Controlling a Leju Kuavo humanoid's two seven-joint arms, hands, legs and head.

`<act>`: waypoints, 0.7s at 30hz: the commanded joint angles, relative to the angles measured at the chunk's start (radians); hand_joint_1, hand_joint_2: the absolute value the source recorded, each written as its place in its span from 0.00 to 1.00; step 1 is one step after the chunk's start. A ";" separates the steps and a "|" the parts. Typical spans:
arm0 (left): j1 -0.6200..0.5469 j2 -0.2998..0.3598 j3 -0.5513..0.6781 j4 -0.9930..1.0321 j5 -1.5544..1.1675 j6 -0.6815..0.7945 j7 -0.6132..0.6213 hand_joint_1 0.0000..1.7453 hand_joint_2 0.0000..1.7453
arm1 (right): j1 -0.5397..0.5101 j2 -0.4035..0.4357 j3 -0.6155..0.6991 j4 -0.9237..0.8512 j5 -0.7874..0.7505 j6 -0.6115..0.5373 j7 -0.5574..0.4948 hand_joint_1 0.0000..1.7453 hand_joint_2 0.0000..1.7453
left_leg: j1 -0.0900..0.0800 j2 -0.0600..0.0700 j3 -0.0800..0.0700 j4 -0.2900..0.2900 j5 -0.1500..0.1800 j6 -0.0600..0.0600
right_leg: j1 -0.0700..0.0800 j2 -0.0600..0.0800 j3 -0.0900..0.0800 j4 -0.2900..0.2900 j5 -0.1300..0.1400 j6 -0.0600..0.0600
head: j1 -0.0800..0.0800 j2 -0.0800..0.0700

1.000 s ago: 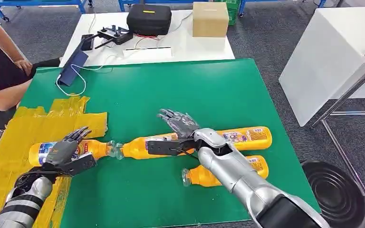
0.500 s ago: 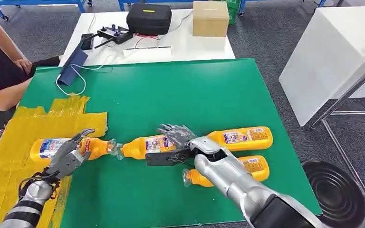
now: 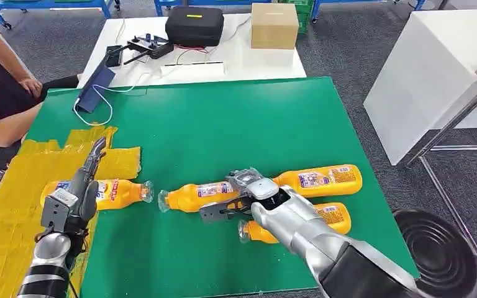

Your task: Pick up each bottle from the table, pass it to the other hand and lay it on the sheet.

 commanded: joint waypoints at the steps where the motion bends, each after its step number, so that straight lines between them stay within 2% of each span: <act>1: 0.015 -0.049 0.034 -0.019 0.019 -0.017 -0.003 0.00 0.00 | 0.030 0.010 -0.059 0.074 -0.048 -0.141 0.030 1.00 1.00 | 0.001 -0.002 0.000 0.000 0.001 -0.001 | 0.001 -0.001 0.002 -0.001 0.002 -0.002 | 0.000 0.000; 4: 0.036 -0.050 0.034 -0.035 0.046 -0.046 0.016 0.00 0.00 | 0.042 0.017 -0.131 0.039 -0.065 -0.291 0.002 1.00 1.00 | 0.001 -0.001 0.000 -0.001 0.001 0.000 | 0.001 0.000 0.001 -0.002 0.002 -0.002 | 0.000 0.000; 6: 0.038 -0.050 0.034 -0.036 0.046 -0.046 0.016 0.00 0.00 | 0.040 0.018 -0.132 0.039 -0.065 -0.289 0.002 1.00 1.00 | 0.002 -0.001 0.000 0.000 0.001 0.000 | 0.002 -0.001 0.001 -0.001 0.002 -0.002 | 0.000 0.000; 10: 0.068 -0.053 0.032 -0.087 0.065 -0.062 0.027 0.00 0.00 | 0.066 0.011 -0.223 -0.054 -0.072 -0.440 -0.056 1.00 1.00 | 0.001 0.000 -0.003 0.000 0.001 0.000 | 0.001 0.000 -0.002 0.000 0.002 -0.002 | 0.000 0.000; 15: 0.071 -0.054 0.031 -0.089 0.065 -0.062 0.027 0.00 0.00 | 0.061 0.014 -0.224 -0.057 -0.073 -0.435 -0.057 1.00 1.00 | 0.003 0.001 -0.007 0.003 -0.001 -0.001 | 0.002 0.002 -0.006 0.002 0.001 -0.002 | 0.000 0.000; 17: 0.084 -0.063 0.040 -0.107 0.099 -0.087 0.039 0.00 0.00 | 0.088 0.005 -0.267 -0.122 -0.070 -0.509 -0.083 1.00 1.00 | 0.002 0.000 -0.008 0.001 0.000 -0.001 | 0.002 0.000 -0.006 0.000 0.001 -0.002 | 0.000 0.000; 18: 0.106 -0.077 0.056 -0.128 0.160 -0.122 0.061 0.00 0.00 | 0.112 -0.002 -0.308 -0.213 -0.068 -0.550 -0.111 1.00 1.00 | 0.002 0.000 -0.008 0.001 0.000 0.000 | 0.001 0.000 -0.007 0.000 0.001 -0.002 | 0.000 0.000; 19: 0.119 -0.080 0.067 -0.137 0.192 -0.136 0.073 0.00 0.00 | 0.120 -0.002 -0.318 -0.257 -0.066 -0.552 -0.115 1.00 1.00 | 0.001 0.001 -0.008 0.001 0.001 0.000 | 0.001 0.001 -0.007 0.000 0.002 -0.002 | 0.000 0.000; 21: 0.179 -0.036 0.140 -0.130 0.366 -0.223 0.104 0.00 0.00 | 0.108 0.051 -0.330 -0.370 -0.070 -0.523 -0.112 1.00 1.00 | 0.001 0.003 -0.009 0.001 0.000 0.000 | 0.001 0.003 -0.009 0.001 0.002 -0.002 | 0.000 0.000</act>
